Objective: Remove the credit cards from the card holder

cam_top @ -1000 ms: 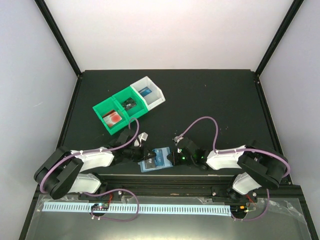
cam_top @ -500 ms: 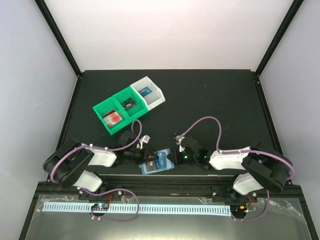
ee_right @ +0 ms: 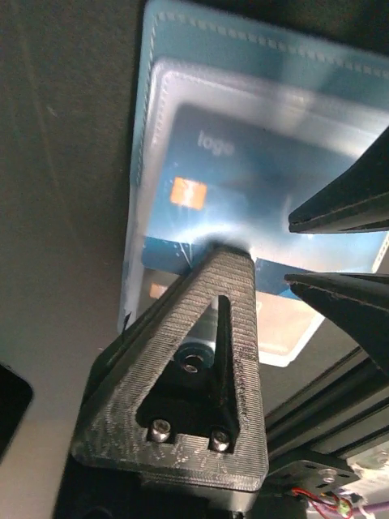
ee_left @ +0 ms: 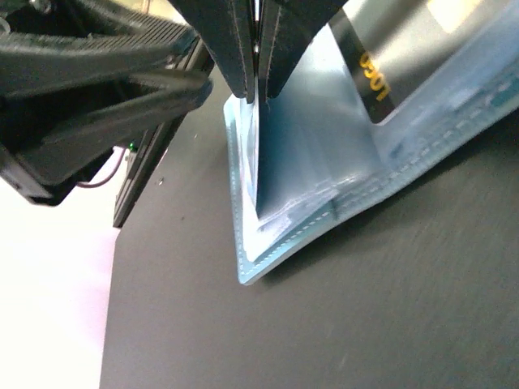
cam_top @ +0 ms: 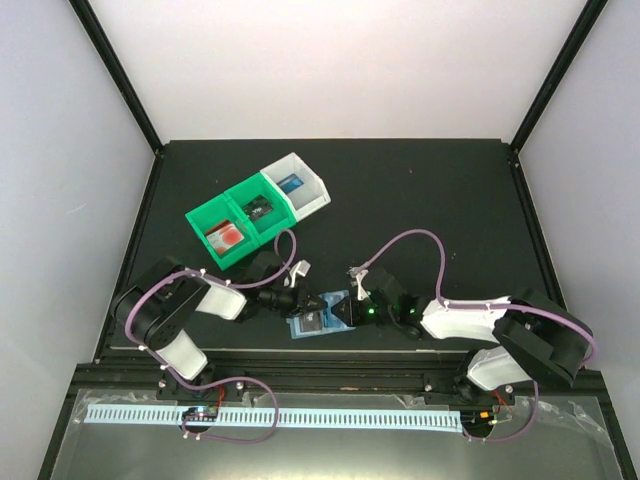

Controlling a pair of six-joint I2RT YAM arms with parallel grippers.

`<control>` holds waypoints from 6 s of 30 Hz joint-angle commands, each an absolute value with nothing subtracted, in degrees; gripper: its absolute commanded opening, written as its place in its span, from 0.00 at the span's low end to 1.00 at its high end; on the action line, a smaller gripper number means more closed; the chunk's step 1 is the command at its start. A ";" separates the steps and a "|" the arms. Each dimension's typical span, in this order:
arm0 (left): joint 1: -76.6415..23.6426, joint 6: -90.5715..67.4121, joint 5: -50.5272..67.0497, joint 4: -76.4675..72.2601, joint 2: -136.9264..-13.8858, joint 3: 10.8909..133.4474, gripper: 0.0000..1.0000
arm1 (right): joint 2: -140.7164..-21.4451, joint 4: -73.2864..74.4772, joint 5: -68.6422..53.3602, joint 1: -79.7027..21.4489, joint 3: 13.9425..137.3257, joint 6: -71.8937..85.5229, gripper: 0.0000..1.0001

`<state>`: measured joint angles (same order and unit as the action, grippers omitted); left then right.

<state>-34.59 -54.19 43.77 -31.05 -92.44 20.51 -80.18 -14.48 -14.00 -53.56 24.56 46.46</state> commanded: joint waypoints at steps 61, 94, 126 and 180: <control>-31.55 -60.39 38.34 -12.86 -45.92 19.74 0.02 | -69.26 -40.51 -30.80 -49.89 20.76 64.62 0.64; -31.45 -46.01 57.08 13.11 -27.43 24.79 0.48 | -46.40 -2.96 -54.39 -50.61 24.50 35.17 0.01; -31.43 -41.73 68.60 11.96 -33.47 24.79 0.15 | -57.21 -15.91 -61.75 -50.69 26.76 42.01 0.01; -28.72 -41.40 5.11 14.67 -57.59 47.50 0.01 | -38.52 9.96 -24.05 -50.30 30.98 35.80 1.00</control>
